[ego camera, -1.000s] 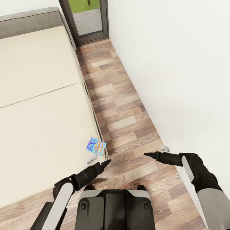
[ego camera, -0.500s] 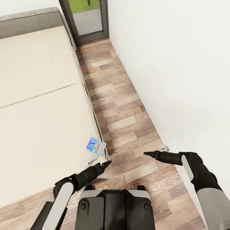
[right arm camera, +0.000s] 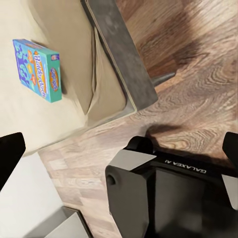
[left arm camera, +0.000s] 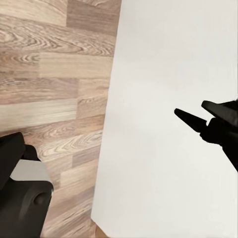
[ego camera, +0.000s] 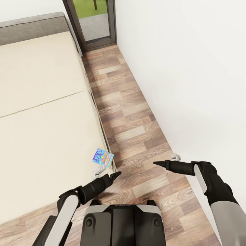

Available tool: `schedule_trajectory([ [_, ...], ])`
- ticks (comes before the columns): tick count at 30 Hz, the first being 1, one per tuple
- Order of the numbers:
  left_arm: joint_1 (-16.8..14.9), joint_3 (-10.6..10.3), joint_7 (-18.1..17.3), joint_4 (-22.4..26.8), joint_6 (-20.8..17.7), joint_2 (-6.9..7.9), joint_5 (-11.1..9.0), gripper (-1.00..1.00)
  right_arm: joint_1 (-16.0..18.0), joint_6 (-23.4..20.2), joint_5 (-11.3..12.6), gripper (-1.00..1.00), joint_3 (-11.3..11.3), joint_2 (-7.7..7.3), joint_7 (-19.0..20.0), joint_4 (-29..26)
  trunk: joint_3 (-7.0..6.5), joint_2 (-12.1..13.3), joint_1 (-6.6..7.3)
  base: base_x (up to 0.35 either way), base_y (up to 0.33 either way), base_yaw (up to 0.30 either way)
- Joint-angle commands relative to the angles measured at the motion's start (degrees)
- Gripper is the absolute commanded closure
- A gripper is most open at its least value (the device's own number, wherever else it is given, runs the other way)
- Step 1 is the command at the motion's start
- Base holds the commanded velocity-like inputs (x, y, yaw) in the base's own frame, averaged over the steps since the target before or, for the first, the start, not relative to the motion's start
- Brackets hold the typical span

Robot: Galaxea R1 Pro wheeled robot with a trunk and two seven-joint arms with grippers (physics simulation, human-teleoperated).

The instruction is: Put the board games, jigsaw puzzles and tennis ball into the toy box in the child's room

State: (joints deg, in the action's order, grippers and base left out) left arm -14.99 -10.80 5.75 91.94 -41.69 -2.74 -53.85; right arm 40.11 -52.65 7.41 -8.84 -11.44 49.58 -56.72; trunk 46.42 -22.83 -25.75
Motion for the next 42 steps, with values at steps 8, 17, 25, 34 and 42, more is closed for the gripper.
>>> schedule_trajectory([
  [8, 0.26, -1.13, -3.96, 0.08, -0.35, 0.52, -1.7, -1.0, -0.05, -0.42, 0.15, -1.0, 0.02, 0.01, -0.08, -0.49, -0.11, -1.29, -0.7, 0.0, 0.0, 0.0],
  [17, 0.58, -1.35, -7.35, 0.08, -0.49, 0.77, -2.44, -1.0, -0.1, -0.43, 0.09, -1.0, 0.04, 0.01, -0.09, -0.68, -0.39, -2.49, -1.35, 0.0, 0.0, 0.0],
  [25, 0.71, -1.6, -8.84, 0.09, -0.93, 0.86, -2.86, -1.0, -0.22, -0.44, 0.07, -1.0, 0.11, 0.03, -0.1, -0.78, -1.13, -2.49, -1.35, 0.0, 0.0, 0.0],
  [34, 0.78, -1.56, -10.22, 0.09, -1.47, 0.91, -2.96, -1.0, -0.27, -0.44, 0.07, -1.0, 0.13, 0.09, -0.1, -0.83, -1.07, -4.5, -2.45, 0.0, 0.0, 0.0],
  [42, 0.88, -1.52, -11.39, 0.09, -1.59, 0.96, -3.0, -1.0, -0.29, -0.44, 0.07, -1.0, 0.13, 0.15, -0.1, -0.85, -0.37, -7.7, -4.21, 0.0, 0.0, 0.0],
])
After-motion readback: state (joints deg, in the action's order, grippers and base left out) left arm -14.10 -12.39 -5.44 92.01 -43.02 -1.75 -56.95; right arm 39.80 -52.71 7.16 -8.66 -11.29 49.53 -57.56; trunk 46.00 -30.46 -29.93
